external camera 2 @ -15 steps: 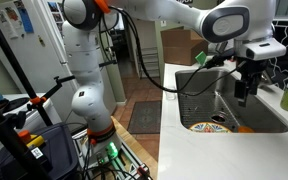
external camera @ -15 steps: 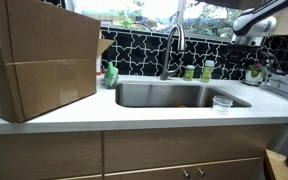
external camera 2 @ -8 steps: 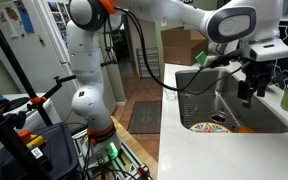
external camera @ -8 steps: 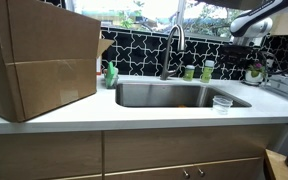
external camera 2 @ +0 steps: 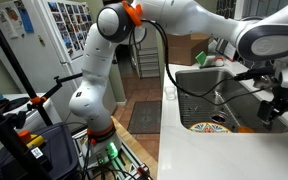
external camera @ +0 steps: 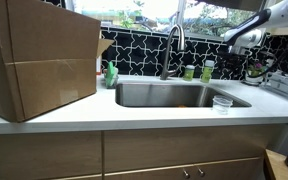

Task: Pour out the contents from the right bottle into the sink

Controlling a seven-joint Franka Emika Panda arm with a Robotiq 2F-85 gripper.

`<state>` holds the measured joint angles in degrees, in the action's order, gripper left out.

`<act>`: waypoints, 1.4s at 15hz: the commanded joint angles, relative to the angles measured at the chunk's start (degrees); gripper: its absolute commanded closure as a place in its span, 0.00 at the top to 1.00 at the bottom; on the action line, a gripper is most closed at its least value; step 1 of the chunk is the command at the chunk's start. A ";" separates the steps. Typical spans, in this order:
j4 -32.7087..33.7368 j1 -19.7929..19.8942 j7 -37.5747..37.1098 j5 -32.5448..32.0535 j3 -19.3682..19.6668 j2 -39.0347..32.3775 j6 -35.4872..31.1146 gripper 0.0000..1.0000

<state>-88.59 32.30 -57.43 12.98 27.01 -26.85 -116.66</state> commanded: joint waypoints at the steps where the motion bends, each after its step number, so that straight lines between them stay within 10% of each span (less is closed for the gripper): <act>1: 9.94 6.78 -0.75 6.97 -1.84 -6.24 9.24 1.00; 7: 21.16 16.88 1.37 15.79 -7.69 -12.56 13.85 1.00; 21: 24.72 22.96 1.07 23.52 -14.66 -16.28 11.49 1.00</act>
<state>-67.44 51.59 -56.15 32.11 15.44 -40.44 -106.26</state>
